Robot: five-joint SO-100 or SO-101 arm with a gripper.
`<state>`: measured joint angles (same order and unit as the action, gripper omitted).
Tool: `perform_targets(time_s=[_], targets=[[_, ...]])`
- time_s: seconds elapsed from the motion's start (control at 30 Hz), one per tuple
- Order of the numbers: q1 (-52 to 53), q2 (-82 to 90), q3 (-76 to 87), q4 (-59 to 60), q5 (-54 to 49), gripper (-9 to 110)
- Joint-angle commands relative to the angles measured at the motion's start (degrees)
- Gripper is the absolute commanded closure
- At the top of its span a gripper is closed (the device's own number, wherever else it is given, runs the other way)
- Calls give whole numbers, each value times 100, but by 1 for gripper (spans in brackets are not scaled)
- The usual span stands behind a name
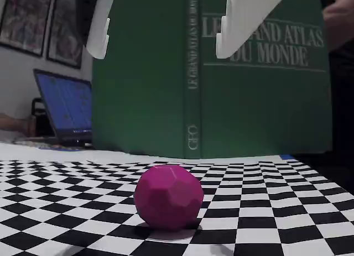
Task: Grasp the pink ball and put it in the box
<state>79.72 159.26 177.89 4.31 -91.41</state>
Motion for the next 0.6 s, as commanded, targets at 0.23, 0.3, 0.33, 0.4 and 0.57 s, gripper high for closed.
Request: perform_targets(time_s=[0.23,0.3,0.33,0.4,0.57], targets=[[79,-729,35,-633,53,74],[79,-879,18,-694,53,74],[79,-932,0,-703,53,74],[79,-1046,-9,-765,53,74],[79,-1327,-9,-932,53,74]])
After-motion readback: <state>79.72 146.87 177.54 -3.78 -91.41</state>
